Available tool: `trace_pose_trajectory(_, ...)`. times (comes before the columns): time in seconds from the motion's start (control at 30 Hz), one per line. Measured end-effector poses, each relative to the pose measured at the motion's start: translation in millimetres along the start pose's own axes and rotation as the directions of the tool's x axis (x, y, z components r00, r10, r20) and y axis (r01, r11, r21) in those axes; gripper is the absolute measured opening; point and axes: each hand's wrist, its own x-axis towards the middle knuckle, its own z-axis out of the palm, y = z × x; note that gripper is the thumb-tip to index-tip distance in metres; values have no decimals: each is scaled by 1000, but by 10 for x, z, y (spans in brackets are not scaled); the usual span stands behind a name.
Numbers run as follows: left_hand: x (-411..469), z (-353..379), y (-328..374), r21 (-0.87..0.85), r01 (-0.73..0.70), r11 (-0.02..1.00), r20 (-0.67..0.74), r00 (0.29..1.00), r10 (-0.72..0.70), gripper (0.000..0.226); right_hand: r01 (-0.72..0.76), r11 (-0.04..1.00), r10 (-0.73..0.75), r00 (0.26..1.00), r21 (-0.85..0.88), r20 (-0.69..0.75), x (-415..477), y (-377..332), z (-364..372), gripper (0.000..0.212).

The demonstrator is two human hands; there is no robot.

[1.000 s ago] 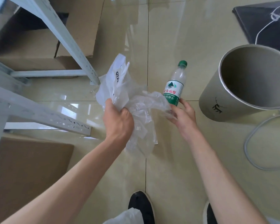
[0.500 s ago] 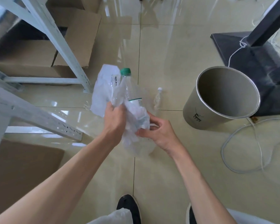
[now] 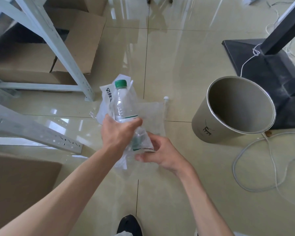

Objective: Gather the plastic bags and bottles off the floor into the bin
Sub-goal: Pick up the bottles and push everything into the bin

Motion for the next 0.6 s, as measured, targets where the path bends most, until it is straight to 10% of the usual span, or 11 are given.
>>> trace_pose_trajectory(0.1, 121, -84, -99, -11, -11, 1000, -27, 1000, 11, 53, -162, 985, 153, 980, -66, -128, 342, 109, -241, 42)
trace_pose_trajectory(0.23, 265, -125, -272, -6, -3, 1000, -28, 1000, 3, 63, -376, 896, 110, 703, -236, -702, 997, 472, -476, 30)
trace_pose_trajectory(0.4, 364, -128, -357, 46, -49, 998, -13, 999, 50, 56, -550, 515, 91, 798, -658, -596, 1592, 836, -667, 60)
trace_pose_trajectory(0.6, 368, -128, -354, 24, -67, 997, 45, 997, 66, 39, -685, 410, 244, 719, -602, -651, 1665, 1109, -747, 56)
